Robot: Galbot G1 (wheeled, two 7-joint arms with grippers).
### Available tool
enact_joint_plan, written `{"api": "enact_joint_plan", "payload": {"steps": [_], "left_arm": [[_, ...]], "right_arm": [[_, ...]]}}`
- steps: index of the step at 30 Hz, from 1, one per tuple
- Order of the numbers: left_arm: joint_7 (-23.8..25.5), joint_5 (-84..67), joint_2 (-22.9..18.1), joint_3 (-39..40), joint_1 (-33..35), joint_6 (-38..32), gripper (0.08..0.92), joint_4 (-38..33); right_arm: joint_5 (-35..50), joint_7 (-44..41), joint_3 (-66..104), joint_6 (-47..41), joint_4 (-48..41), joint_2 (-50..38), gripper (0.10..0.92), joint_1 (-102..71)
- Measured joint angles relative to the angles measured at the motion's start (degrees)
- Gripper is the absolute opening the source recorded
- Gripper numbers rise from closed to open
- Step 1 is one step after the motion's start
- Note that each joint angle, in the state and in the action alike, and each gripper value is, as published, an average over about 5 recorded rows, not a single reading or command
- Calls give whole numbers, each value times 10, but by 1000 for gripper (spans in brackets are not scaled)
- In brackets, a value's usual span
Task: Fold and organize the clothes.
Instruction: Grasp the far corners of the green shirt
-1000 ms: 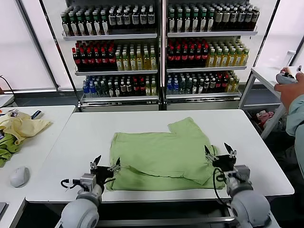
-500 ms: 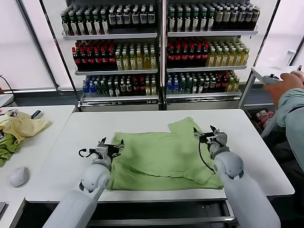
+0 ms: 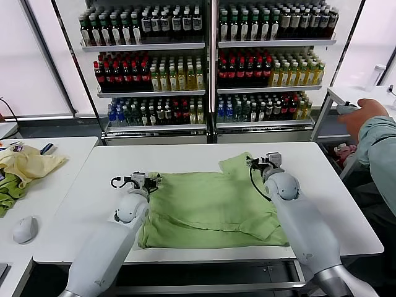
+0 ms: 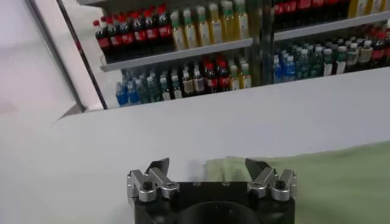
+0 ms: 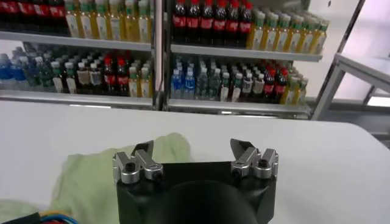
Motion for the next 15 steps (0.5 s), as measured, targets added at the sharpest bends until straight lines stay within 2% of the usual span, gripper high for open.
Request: {"api": "enact_joint_plan", "payload": {"steps": [7,11,15], "left_arm": [[6,-33,-2,0,-9,4,820,19],[11,-51,1,1,-9,4,766,21],[17,-66,4,2,-6,4,655,20]], "right_arm": [[-2,-8,-2,3,-49,21,806,18],[0,-11,-1,3,-69,29,707,24],[7,-13,3,0,-82,33,595,25]]}}
